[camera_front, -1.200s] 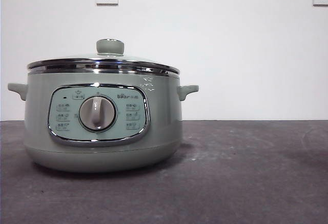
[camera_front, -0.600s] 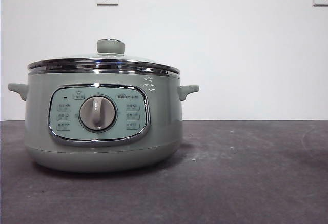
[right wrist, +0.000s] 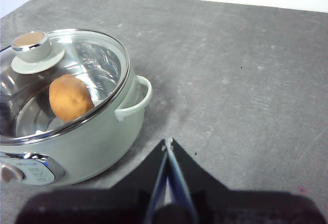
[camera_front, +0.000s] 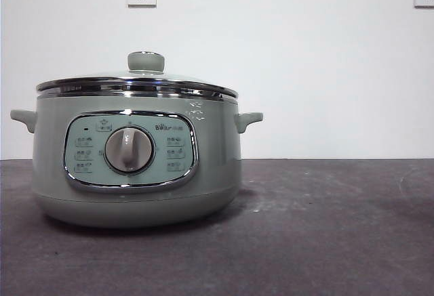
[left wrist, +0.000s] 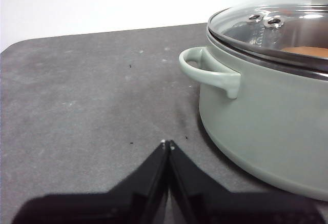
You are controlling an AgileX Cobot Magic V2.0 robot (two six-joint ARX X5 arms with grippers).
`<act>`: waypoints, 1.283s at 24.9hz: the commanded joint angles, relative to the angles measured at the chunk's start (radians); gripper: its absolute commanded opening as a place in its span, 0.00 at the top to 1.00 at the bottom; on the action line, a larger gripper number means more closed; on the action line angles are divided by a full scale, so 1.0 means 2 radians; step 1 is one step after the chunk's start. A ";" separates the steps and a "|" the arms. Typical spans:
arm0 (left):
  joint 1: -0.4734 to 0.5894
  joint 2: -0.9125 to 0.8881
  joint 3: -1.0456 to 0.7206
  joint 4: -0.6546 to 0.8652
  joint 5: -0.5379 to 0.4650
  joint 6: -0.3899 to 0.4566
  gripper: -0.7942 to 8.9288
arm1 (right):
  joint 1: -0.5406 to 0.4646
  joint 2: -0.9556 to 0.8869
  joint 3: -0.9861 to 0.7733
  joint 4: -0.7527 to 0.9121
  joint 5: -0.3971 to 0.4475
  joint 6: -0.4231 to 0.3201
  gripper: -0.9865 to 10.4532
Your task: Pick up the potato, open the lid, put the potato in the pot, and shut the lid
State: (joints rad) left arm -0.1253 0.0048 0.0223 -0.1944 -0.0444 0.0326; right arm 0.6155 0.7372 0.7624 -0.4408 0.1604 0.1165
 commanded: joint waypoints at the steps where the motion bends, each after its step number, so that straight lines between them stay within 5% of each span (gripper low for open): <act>1: 0.002 -0.002 -0.008 0.002 -0.001 -0.005 0.92 | 0.000 0.000 -0.003 0.002 0.002 0.003 0.91; 7: 0.002 -0.002 -0.008 0.003 -0.001 -0.005 0.92 | -0.071 -0.043 -0.036 0.015 -0.004 -0.046 0.91; 11: 0.002 -0.002 -0.008 0.003 -0.001 -0.005 0.92 | -0.177 -0.130 -0.142 0.100 -0.107 -0.046 0.91; 15: 0.002 -0.002 -0.008 0.003 -0.001 -0.005 0.92 | -0.239 -0.225 -0.249 0.145 -0.120 -0.041 0.91; 32: 0.002 -0.002 -0.008 0.003 -0.001 -0.005 0.92 | -0.262 -0.361 -0.378 0.141 -0.118 -0.021 0.91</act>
State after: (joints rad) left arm -0.1253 0.0048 0.0223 -0.1940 -0.0448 0.0326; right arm 0.0925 0.0216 0.0185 -0.1669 -0.0769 0.0540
